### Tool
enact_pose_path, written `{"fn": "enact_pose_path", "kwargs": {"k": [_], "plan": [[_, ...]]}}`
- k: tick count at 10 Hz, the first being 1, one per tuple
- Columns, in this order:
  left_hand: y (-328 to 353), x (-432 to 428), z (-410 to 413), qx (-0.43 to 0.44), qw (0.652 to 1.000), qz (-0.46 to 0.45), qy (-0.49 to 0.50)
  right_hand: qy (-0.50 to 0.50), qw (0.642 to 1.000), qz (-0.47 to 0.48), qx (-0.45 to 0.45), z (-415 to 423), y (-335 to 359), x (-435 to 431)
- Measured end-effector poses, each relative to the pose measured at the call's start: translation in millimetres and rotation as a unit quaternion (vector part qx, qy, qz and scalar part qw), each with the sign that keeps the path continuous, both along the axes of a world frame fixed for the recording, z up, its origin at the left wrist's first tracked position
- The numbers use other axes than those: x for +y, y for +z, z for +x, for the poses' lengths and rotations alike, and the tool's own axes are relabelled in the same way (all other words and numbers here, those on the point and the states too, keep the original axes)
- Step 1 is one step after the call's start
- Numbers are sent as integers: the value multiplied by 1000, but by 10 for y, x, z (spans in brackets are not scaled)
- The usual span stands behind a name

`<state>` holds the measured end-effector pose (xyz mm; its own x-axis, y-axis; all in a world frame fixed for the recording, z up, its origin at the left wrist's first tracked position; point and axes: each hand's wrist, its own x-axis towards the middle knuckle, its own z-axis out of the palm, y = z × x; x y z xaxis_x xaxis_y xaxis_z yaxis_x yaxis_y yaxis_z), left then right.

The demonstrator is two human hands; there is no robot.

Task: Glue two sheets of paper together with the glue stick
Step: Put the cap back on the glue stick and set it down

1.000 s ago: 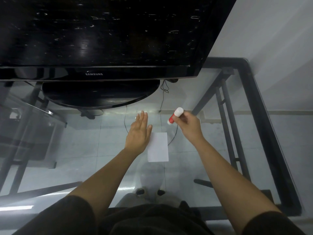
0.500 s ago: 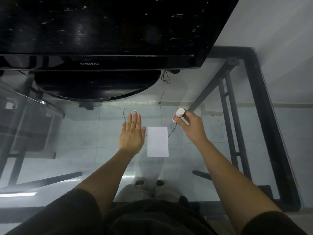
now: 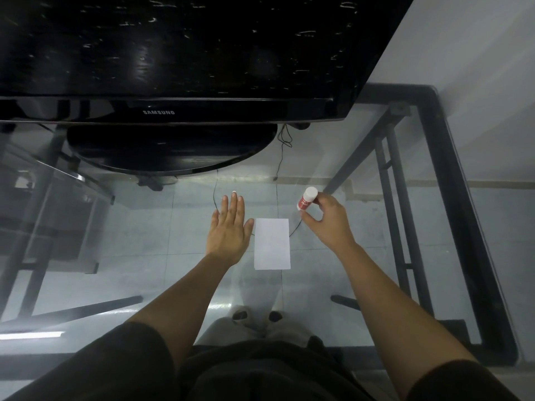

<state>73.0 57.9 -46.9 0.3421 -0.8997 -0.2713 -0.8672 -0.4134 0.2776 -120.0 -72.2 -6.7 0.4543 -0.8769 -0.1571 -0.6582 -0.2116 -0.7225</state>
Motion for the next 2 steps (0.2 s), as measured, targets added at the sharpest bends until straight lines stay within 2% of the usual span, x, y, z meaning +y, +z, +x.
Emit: {"fn": "enact_pose_path", "kwargs": {"k": [2], "plan": [[84, -48, 52, 55, 998, -1, 8, -12, 997, 74, 33, -51, 32, 14]]}}
